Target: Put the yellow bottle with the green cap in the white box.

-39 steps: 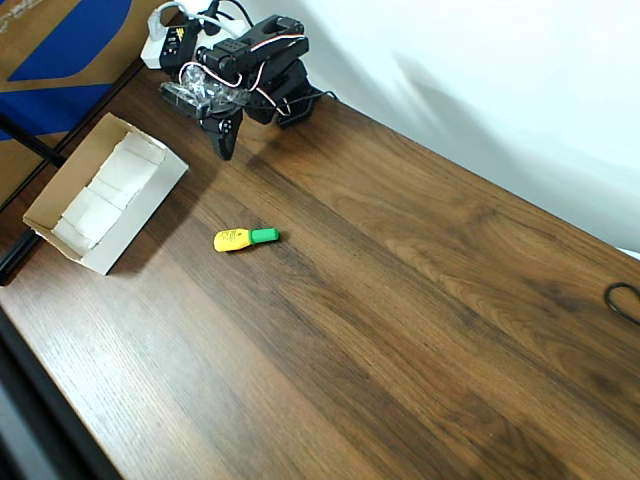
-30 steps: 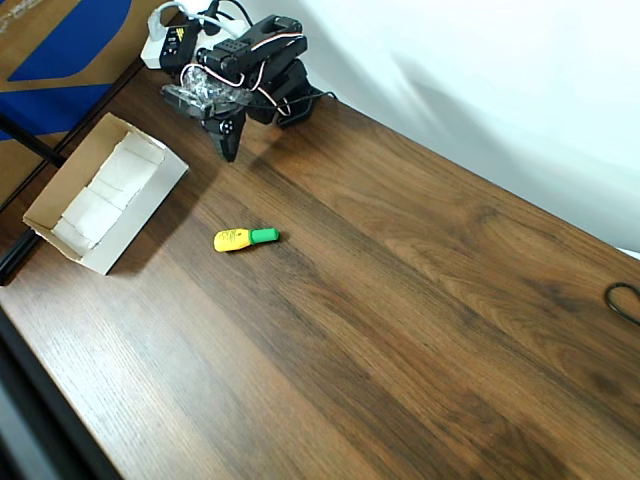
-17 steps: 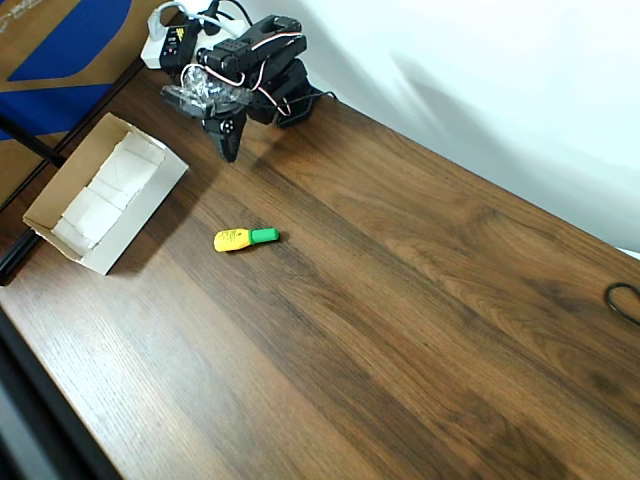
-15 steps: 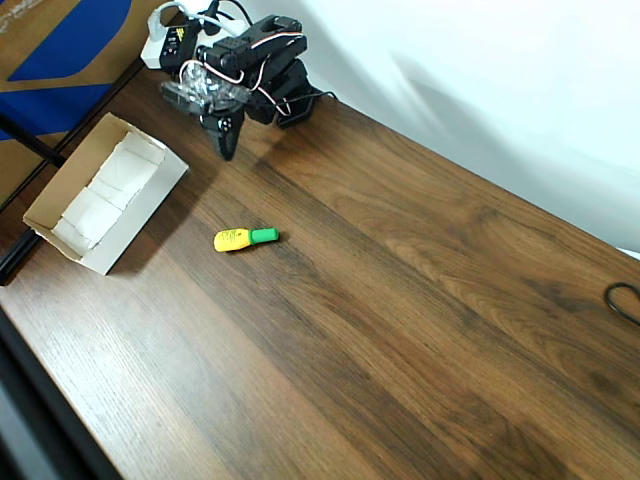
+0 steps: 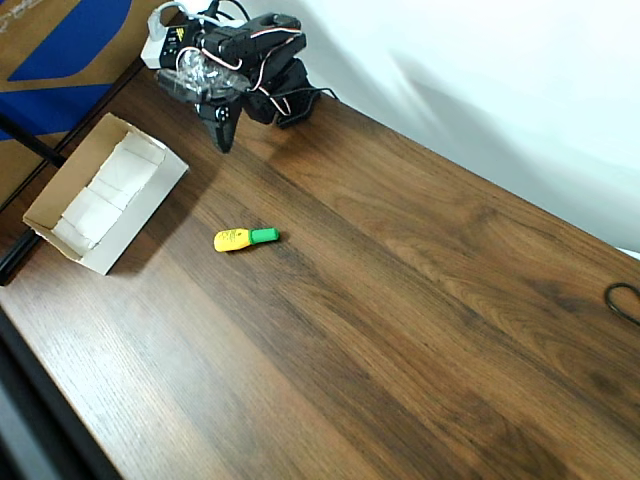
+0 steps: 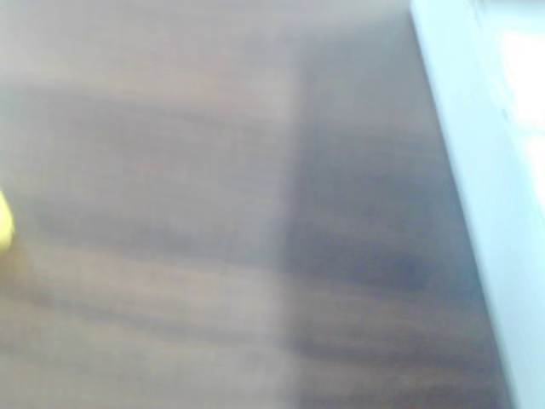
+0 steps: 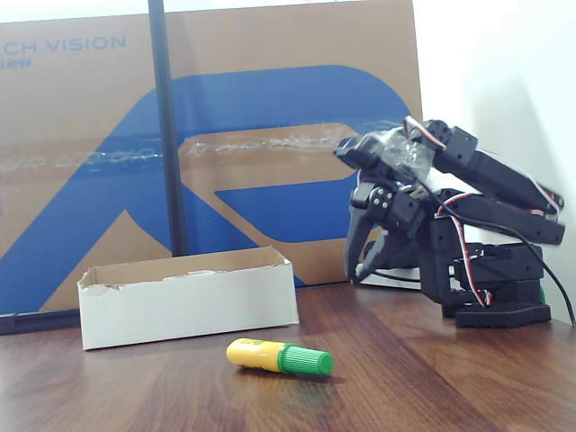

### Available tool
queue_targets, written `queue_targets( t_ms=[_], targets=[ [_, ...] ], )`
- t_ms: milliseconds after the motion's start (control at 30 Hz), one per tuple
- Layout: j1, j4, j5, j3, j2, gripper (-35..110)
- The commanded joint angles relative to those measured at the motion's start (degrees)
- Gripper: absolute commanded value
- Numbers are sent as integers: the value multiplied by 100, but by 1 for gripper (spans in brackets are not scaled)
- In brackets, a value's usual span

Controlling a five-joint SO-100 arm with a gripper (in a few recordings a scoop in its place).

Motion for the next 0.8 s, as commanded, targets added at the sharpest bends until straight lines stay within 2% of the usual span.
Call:
queue_targets(
  t_ms=[0, 300, 767],
  targets=[
    [-35, -264, 18, 44, -519, 0],
    [-35, -1187, 185, -193, -1784, 0],
    [-105, -1854, 352, -2092, -4228, 0]
  ],
)
